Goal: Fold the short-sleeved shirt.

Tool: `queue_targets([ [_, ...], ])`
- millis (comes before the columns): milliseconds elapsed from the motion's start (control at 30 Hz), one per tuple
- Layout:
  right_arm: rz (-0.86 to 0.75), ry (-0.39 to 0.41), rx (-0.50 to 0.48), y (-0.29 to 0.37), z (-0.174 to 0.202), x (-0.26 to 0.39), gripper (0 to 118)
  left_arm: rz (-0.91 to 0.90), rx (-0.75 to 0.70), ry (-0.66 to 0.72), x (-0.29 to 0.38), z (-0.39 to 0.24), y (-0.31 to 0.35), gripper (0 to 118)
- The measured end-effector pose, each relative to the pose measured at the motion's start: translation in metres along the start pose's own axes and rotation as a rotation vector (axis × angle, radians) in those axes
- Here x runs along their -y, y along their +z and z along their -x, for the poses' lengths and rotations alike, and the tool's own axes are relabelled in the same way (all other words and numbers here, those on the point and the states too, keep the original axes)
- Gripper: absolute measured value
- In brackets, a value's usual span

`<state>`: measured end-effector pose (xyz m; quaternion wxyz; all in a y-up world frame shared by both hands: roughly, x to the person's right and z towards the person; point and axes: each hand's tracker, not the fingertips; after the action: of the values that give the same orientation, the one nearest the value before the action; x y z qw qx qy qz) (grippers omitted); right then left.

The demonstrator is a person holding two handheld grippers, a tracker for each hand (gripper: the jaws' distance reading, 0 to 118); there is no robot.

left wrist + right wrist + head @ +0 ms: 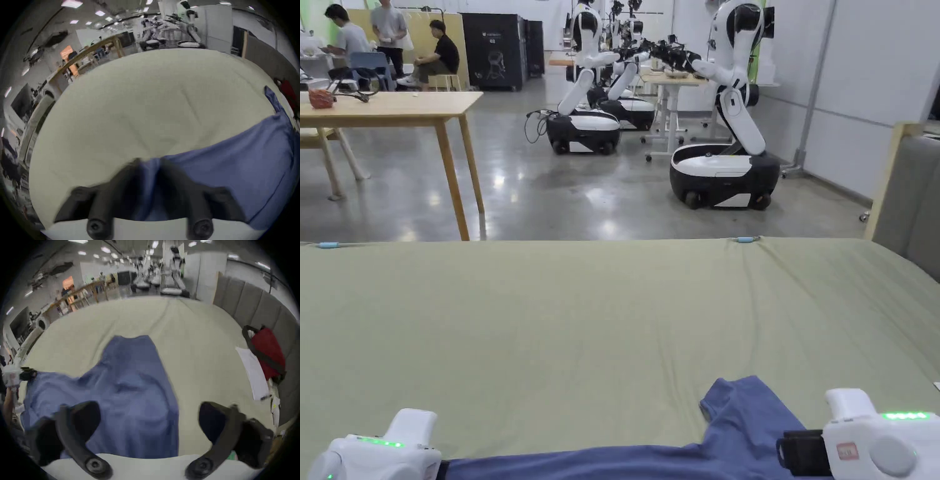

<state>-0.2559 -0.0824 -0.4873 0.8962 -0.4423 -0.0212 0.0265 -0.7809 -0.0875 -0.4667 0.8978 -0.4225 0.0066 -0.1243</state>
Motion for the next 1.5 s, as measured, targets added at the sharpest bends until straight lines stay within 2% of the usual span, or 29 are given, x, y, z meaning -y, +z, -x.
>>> queue_targets([
  [33, 0.033, -0.008, 0.027, -0.009, 0.002, -0.008, 113, -0.008, -0.005, -0.002, 0.001, -0.007, 0.01, 7],
  [67, 0.054, 0.008, 0.056, -0.018, 0.002, -0.016, 113, 0.061, 0.063, 0.033, -0.005, 0.012, -0.023, 7],
  [133, 0.121, -0.031, 0.053, -0.035, 0.002, -0.027, 109, 0.049, 0.084, 0.038, -0.012, 0.02, -0.025, 6],
  [167, 0.163, -0.044, 0.051, -0.054, -0.004, -0.015, 91, 0.044, 0.081, 0.037, -0.016, 0.024, -0.025, 6],
  [200, 0.203, -0.044, 0.053, -0.059, -0.003, -0.011, 59, 0.008, 0.047, 0.019, -0.005, 0.013, -0.022, 6],
  [233, 0.191, -0.029, 0.051, -0.058, 0.001, -0.006, 56, 0.006, 0.045, 0.018, -0.006, 0.015, -0.022, 6],
  [267, 0.124, -0.008, 0.07, -0.047, 0.006, -0.004, 39, 0.009, 0.049, 0.021, -0.008, 0.018, -0.024, 6],
  [300, 0.13, 0.001, 0.047, -0.04, 0.009, -0.001, 10, 0.011, 0.055, 0.029, -0.01, 0.022, -0.026, 6],
  [333, 0.132, 0.023, 0.025, -0.036, 0.012, 0.0, 3, -0.007, 0.045, 0.026, -0.004, 0.014, -0.018, 6],
  [400, 0.088, 0.065, 0.056, -0.018, 0.02, 0.003, 2, -0.012, 0.041, 0.035, -0.005, 0.017, -0.013, 6],
  [533, -0.005, 0.073, -0.003, 0.026, 0.011, -0.003, 2, -0.1, 0.029, 0.055, -0.003, 0.023, 0.035, 6],
  [600, -0.091, 0.081, -0.054, 0.077, 0.012, 0.004, 2, -0.189, 0.04, 0.058, 0.005, 0.023, 0.088, 6],
  [700, -0.222, 0.111, -0.051, 0.146, 0.008, 0.029, 2, -0.306, 0.071, 0.101, 0.033, 0.033, 0.157, 6],
  [833, -0.274, 0.095, -0.077, 0.201, -0.004, 0.08, 2, -0.355, 0.107, 0.127, 0.09, 0.043, 0.222, 6],
  [900, -0.28, 0.1, -0.078, 0.21, -0.004, 0.116, 2, -0.336, 0.117, 0.138, 0.124, 0.044, 0.231, 6],
  [1000, -0.227, 0.115, -0.06, 0.198, 0.001, 0.168, 2, -0.201, 0.138, 0.15, 0.173, 0.039, 0.213, 6],
  [1133, -0.098, 0.03, -0.078, 0.164, 0.002, 0.221, 3, -0.069, 0.151, 0.186, 0.22, 0.028, 0.178, 6],
  [1167, -0.088, 0.007, -0.09, 0.158, 0.003, 0.231, 3, -0.078, 0.13, 0.176, 0.224, 0.024, 0.173, 6],
  [1200, -0.097, -0.011, -0.103, 0.158, 0.004, 0.237, 8, -0.088, 0.127, 0.178, 0.227, 0.02, 0.175, 13],
  [1233, -0.109, -0.015, -0.091, 0.161, 0.003, 0.239, 21, -0.121, 0.119, 0.187, 0.227, 0.018, 0.181, 37],
  [1267, -0.159, -0.035, -0.081, 0.171, 0.008, 0.24, 40, -0.157, 0.078, 0.194, 0.223, 0.016, 0.189, 77],
  [1300, -0.222, -0.039, -0.083, 0.184, 0.014, 0.239, 74, -0.193, 0.047, 0.186, 0.217, 0.011, 0.198, 118],
  [1333, -0.272, -0.036, -0.102, 0.195, 0.021, 0.236, 97, -0.228, 0.055, 0.175, 0.212, 0.006, 0.204, 116],
  [1367, -0.34, -0.031, -0.148, 0.211, 0.033, 0.229, 112, -0.281, 0.055, 0.185, 0.209, -0.001, 0.216, 117],
  [1400, -0.406, -0.019, -0.18, 0.221, 0.046, 0.222, 117, -0.395, 0.054, 0.171, 0.206, 0.006, 0.205, 118],
  [1500, -0.576, 0.043, -0.162, 0.245, 0.088, 0.201, 117, -0.482, 0.074, 0.152, 0.188, -0.013, 0.204, 117],
])
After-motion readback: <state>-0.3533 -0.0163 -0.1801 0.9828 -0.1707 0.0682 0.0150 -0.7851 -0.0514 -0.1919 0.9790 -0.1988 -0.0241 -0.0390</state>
